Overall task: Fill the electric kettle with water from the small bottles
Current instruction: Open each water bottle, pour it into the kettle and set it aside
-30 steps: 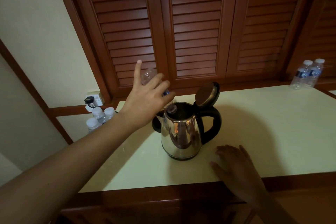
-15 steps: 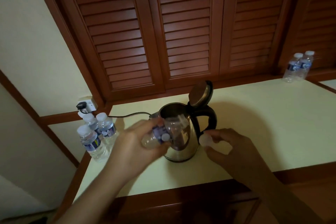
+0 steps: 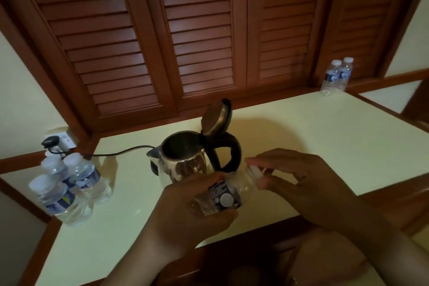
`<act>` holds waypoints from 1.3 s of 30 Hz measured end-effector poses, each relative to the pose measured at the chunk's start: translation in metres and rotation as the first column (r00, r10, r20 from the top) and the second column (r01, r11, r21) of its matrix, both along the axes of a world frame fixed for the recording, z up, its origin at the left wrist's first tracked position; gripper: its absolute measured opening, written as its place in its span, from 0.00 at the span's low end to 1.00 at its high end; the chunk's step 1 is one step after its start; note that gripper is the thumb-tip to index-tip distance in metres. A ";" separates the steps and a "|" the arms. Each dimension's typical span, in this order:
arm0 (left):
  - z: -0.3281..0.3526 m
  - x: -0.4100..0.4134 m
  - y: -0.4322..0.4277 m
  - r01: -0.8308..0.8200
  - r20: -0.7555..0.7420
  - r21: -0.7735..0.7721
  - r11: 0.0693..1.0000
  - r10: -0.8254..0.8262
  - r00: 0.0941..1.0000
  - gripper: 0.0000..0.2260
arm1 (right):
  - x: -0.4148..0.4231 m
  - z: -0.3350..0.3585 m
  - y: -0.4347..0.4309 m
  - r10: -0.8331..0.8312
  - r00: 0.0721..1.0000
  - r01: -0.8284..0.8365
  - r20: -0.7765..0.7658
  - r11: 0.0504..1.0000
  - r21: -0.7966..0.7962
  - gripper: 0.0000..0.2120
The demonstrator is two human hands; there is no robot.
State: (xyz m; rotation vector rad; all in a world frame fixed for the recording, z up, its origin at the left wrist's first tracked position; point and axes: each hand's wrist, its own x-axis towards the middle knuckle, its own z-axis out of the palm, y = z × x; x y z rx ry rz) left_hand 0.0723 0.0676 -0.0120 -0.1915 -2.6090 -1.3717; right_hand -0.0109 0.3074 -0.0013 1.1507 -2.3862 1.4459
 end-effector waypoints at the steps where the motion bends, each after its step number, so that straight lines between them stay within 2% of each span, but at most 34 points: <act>1: 0.002 -0.007 0.008 0.032 0.036 0.046 0.998 -0.033 0.999 0.20 | -0.004 0.002 0.009 0.001 1.000 -0.001 -0.004 1.000 0.002 0.17; 4: 0.006 -0.032 0.035 0.137 0.144 0.239 0.961 -0.174 0.974 0.18 | -0.015 0.011 0.039 0.004 1.000 -0.004 0.012 1.000 0.015 0.17; 7: 0.003 -0.063 0.064 0.157 0.242 0.524 0.837 -0.323 0.915 0.13 | -0.033 0.025 0.068 0.014 1.000 -0.014 0.003 1.000 0.005 0.18; 9: -0.002 -0.088 0.083 0.127 0.318 0.717 0.686 -0.484 0.815 0.18 | -0.051 0.034 0.089 0.026 0.999 -0.026 -0.038 1.000 0.017 0.18; 12: -0.003 -0.127 0.116 0.132 0.251 0.911 0.392 -0.779 0.575 0.31 | -0.080 0.044 0.124 0.073 0.991 -0.068 -0.110 0.996 0.049 0.15; 13: -0.003 -0.140 0.128 0.137 0.219 0.933 0.334 -0.826 0.519 0.33 | -0.090 0.048 0.136 0.068 0.984 -0.056 -0.164 0.995 0.077 0.14; 15: 0.000 -0.166 0.156 0.145 0.198 0.944 0.295 -0.863 0.466 0.34 | -0.110 0.056 0.159 0.039 0.953 0.006 -0.301 0.989 0.146 0.12; 17: 0.010 -0.189 0.188 0.191 0.224 0.915 0.355 -0.842 0.491 0.27 | -0.130 0.062 0.179 -0.014 0.906 0.108 -0.422 0.974 0.201 0.17; 18: 0.015 -0.200 0.203 0.250 0.243 0.863 0.438 -0.795 0.556 0.22 | -0.140 0.062 0.189 -0.043 0.898 0.145 -0.439 0.969 0.202 0.19; 19: 0.021 -0.210 0.218 0.324 0.249 0.763 0.560 -0.716 0.652 0.16 | -0.153 0.061 0.200 -0.084 0.905 0.176 -0.416 0.966 0.188 0.22; 21: 0.029 -0.229 0.245 0.379 0.168 0.386 0.841 -0.468 0.867 0.08 | -0.178 0.053 0.220 -0.219 0.934 0.282 -0.283 0.937 0.206 0.27; 22: 0.029 -0.238 0.257 0.321 0.057 0.163 0.933 -0.333 0.941 0.08 | -0.191 0.051 0.228 -0.294 0.944 0.324 -0.149 0.907 0.269 0.29; 23: 0.026 -0.247 0.270 0.220 -0.091 -0.035 0.975 -0.223 0.971 0.09 | -0.202 0.051 0.236 -0.366 0.930 0.341 0.016 0.880 0.332 0.30; 24: 0.022 -0.255 0.282 0.099 -0.252 -0.197 0.975 -0.148 0.956 0.11 | -0.213 0.050 0.243 -0.435 0.887 0.354 0.155 0.857 0.375 0.31; 25: 0.017 -0.263 0.293 -0.020 -0.375 -0.313 0.950 -0.104 0.921 0.15 | -0.223 0.050 0.250 -0.485 0.841 0.368 0.239 0.838 0.403 0.31; 26: 0.012 -0.271 0.303 -0.105 -0.444 -0.373 0.922 -0.078 0.893 0.19 | -0.233 0.050 0.257 -0.503 0.824 0.371 0.260 0.827 0.422 0.32; 28: 0.007 -0.289 0.317 -0.176 -0.473 -0.394 0.902 -0.036 0.880 0.25 | -0.250 0.049 0.270 -0.471 0.858 0.363 0.203 0.837 0.409 0.32; 29: 0.010 -0.296 0.321 -0.148 -0.419 -0.369 0.917 -0.022 0.908 0.27 | -0.257 0.049 0.277 -0.446 0.881 0.361 0.157 0.849 0.386 0.30; 31: 0.015 -0.308 0.326 0.029 -0.178 -0.205 0.978 -0.066 0.982 0.27 | -0.272 0.047 0.294 -0.343 0.936 0.304 0.079 0.900 0.312 0.24; 33: 0.015 -0.317 0.328 0.205 0.040 0.018 0.979 -0.206 0.978 0.23 | -0.287 0.042 0.310 -0.179 0.984 0.166 0.027 0.952 0.259 0.15; 34: 0.013 -0.322 0.327 0.240 0.088 0.051 0.969 -0.244 0.966 0.24 | -0.293 0.038 0.317 -0.123 0.992 0.117 0.007 0.959 0.257 0.13; 36: 0.009 -0.330 0.326 0.274 0.129 0.044 0.961 -0.277 0.952 0.26 | -0.303 0.031 0.329 -0.068 0.997 0.072 -0.022 0.971 0.228 0.14; 39: 0.005 -0.340 0.330 0.291 0.167 0.092 0.952 -0.303 0.938 0.26 | -0.314 0.027 0.340 -0.077 0.997 0.081 -0.031 0.983 0.167 0.14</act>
